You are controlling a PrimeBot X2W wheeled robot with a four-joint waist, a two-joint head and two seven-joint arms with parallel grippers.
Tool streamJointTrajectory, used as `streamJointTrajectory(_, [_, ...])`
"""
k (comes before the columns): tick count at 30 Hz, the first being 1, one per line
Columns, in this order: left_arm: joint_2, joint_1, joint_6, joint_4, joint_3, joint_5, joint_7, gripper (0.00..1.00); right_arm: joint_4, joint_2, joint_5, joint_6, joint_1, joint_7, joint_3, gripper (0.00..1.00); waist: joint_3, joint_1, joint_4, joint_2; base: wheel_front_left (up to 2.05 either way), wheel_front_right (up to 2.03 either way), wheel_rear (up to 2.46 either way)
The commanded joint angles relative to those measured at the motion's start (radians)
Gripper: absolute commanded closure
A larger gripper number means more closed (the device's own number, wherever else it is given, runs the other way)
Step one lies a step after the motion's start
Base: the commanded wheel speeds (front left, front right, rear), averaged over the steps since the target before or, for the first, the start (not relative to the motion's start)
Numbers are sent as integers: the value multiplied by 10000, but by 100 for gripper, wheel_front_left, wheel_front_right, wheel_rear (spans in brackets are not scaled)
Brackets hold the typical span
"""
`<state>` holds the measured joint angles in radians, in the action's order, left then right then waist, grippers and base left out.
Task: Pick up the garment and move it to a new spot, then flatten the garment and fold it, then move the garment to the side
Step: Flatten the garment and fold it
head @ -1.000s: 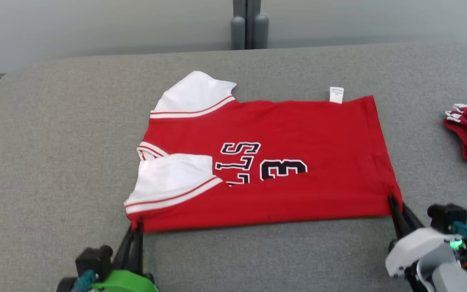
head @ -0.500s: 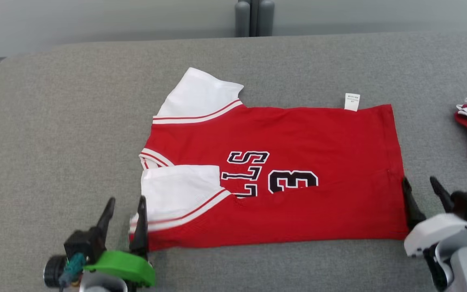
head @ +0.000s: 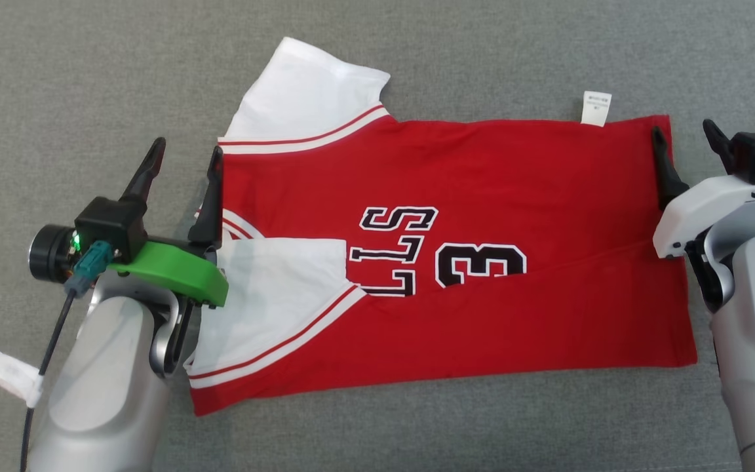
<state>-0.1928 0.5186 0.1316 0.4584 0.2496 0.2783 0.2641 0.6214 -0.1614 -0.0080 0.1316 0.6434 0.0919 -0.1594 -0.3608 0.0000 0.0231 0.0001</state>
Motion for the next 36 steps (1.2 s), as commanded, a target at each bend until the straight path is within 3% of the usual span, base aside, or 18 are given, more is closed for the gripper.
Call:
streamJointTrajectory(1, [-138,333,-25,133,180,107,-1,0,157,54,-117,-21,245,43,-89,0,-634,0,-41,-1,0,0,0])
streamJointTrajectory(5, [-358,878,-25,431,608,369,-1,0,517,115,-301,-21,699,135,-136,0,-936,0,-68,-1,0,0,0])
streamJointTrajectory(6, [-394,981,-25,468,651,419,-1,0,588,134,-333,-21,784,170,-136,4,-994,0,-76,-1,0,0,0])
streamJointTrajectory(7, [-422,1072,-25,503,701,480,-1,0,671,159,-354,-21,878,197,-114,51,-1057,0,-89,-1,0,0,0])
streamJointTrajectory(8, [-451,1136,-25,528,747,520,-1,0,738,173,-360,-21,944,241,-106,71,-1102,0,-102,-1,0,0,0])
streamJointTrajectory(9, [-495,1230,-25,551,788,582,-1,0,823,186,-358,-21,1033,266,-88,100,-1155,0,-120,-1,0,0,0])
streamJointTrajectory(20, [-946,2895,-25,1165,1642,1375,-1,0,1034,342,-164,-21,1538,955,141,100,-1630,0,-411,-1,0,0,0])
streamJointTrajectory(36, [-1948,6466,-25,3626,5418,4221,-1607,0,1324,854,-80,-21,2006,1236,865,100,-2327,0,-1408,-1,0,0,0])
